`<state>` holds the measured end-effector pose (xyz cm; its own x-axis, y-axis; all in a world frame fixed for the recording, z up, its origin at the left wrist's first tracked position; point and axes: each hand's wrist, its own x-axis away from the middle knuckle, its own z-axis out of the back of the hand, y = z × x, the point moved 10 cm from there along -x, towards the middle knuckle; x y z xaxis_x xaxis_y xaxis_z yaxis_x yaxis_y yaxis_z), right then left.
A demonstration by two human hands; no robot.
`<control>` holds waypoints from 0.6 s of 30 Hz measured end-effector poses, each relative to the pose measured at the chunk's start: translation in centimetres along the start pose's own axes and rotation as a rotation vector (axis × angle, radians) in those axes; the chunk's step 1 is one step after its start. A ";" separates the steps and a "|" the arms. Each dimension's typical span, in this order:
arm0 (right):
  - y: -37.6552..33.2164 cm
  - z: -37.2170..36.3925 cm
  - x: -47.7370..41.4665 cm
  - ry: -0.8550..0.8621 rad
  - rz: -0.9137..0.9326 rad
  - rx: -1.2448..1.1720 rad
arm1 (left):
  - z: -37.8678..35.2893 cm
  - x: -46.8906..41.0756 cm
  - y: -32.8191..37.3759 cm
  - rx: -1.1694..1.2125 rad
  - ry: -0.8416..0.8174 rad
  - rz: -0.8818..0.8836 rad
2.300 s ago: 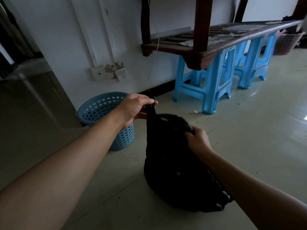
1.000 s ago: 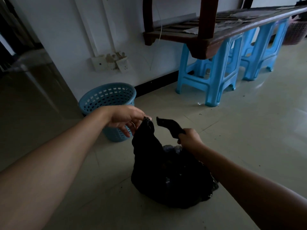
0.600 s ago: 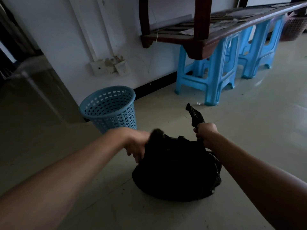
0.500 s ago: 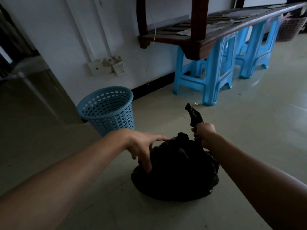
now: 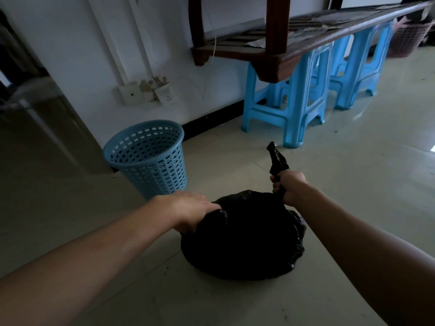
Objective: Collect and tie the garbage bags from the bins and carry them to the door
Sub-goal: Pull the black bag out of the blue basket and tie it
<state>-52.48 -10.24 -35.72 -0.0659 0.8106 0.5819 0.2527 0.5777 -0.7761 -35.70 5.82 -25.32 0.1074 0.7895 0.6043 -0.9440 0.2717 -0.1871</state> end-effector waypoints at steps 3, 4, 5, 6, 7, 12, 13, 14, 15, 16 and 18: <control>-0.2 1.0 -0.7 0.043 0.001 -0.056 | -1.4 -0.8 0.4 0.102 -0.038 -0.032; -0.4 1.4 -0.9 0.057 0.001 -0.091 | -1.7 -1.2 0.2 0.128 -0.032 -0.035; -0.7 1.7 -1.1 0.067 -0.003 -0.129 | -1.9 -1.5 -0.1 0.149 -0.009 -0.036; -0.8 2.1 -1.2 0.073 -0.012 -0.173 | -1.8 -1.8 -0.5 0.183 0.037 -0.041; -0.9 2.5 -1.3 0.077 -0.025 -0.217 | -1.5 -1.9 -1.1 0.263 0.103 -0.052; -0.6 4.3 -1.7 0.130 -0.084 -0.332 | -2.2 -1.0 -2.8 1.000 -0.038 -0.082; -0.5 4.5 -1.9 0.142 -0.093 -0.342 | -2.7 -0.8 -2.6 1.020 -0.116 -0.078; -0.3 4.8 -2.1 0.152 -0.102 -0.352 | -3.1 -0.7 -2.3 0.955 -0.162 -0.065; -0.1 5.0 -2.3 0.156 -0.113 -0.360 | -3.4 -0.8 -2.3 0.801 -0.161 -0.043; 0.1 5.1 -2.5 0.156 -0.125 -0.370 | -3.4 -0.9 -2.3 0.611 -0.118 -0.005; 0.7 4.8 -2.5 0.140 -0.149 -0.389 | -2.4 -1.4 -2.2 0.371 0.055 0.060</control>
<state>-56.79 -11.39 -38.85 -0.0041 0.6849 0.7286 0.5971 0.5862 -0.5476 -32.98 5.45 -27.62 0.0555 0.8293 0.5560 -0.9968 0.0144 0.0780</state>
